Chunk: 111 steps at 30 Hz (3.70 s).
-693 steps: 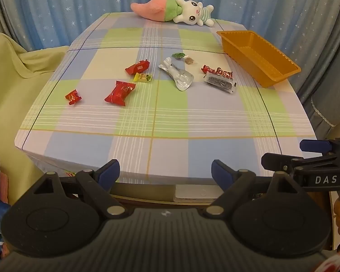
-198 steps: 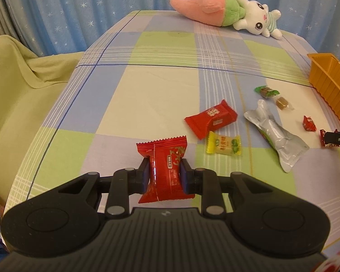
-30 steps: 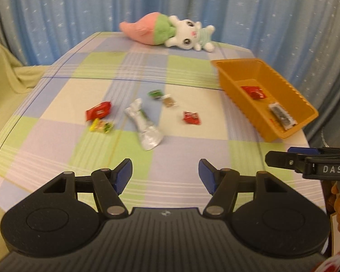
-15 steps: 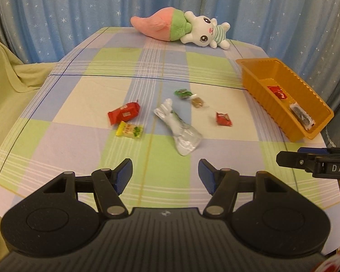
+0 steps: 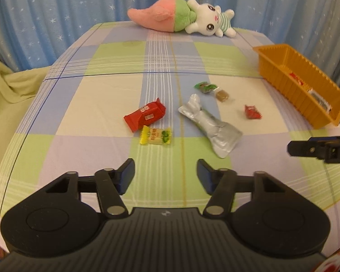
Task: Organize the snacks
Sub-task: 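Withdraw both open tools from the tray back over the table, then close the left gripper on the yellow packet while the right reaches the small red candy, then close the right gripper on the clear packet of brown snacks, then carry both held snacks over the orange tray and lower them inside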
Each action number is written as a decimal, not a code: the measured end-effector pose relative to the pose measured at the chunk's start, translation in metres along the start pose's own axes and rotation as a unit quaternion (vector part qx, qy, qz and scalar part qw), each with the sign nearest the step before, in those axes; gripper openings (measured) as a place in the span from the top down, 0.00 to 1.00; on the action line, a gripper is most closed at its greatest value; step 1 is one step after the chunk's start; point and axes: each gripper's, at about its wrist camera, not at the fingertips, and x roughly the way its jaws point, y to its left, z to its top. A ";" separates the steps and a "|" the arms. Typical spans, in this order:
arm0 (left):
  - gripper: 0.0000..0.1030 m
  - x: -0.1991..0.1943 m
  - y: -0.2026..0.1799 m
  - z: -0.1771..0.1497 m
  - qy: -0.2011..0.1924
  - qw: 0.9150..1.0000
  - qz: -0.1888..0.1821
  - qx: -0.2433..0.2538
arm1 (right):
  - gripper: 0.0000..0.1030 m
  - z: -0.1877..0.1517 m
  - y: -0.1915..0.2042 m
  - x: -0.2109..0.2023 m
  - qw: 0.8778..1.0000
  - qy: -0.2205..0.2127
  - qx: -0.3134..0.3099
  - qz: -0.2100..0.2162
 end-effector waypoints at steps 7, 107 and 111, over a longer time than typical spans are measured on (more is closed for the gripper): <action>0.52 0.032 0.015 0.007 0.009 0.999 0.005 0.038 | 0.23 0.001 0.000 0.009 0.999 0.002 0.026 -0.022; 0.68 0.038 -0.016 0.054 -0.027 0.997 -0.037 0.064 | 0.79 0.074 0.022 0.060 0.990 -0.056 -0.129 0.005; 0.68 0.027 -0.033 0.057 -0.040 0.995 -0.050 0.078 | 0.79 0.067 0.014 0.034 0.991 -0.070 -0.118 -0.002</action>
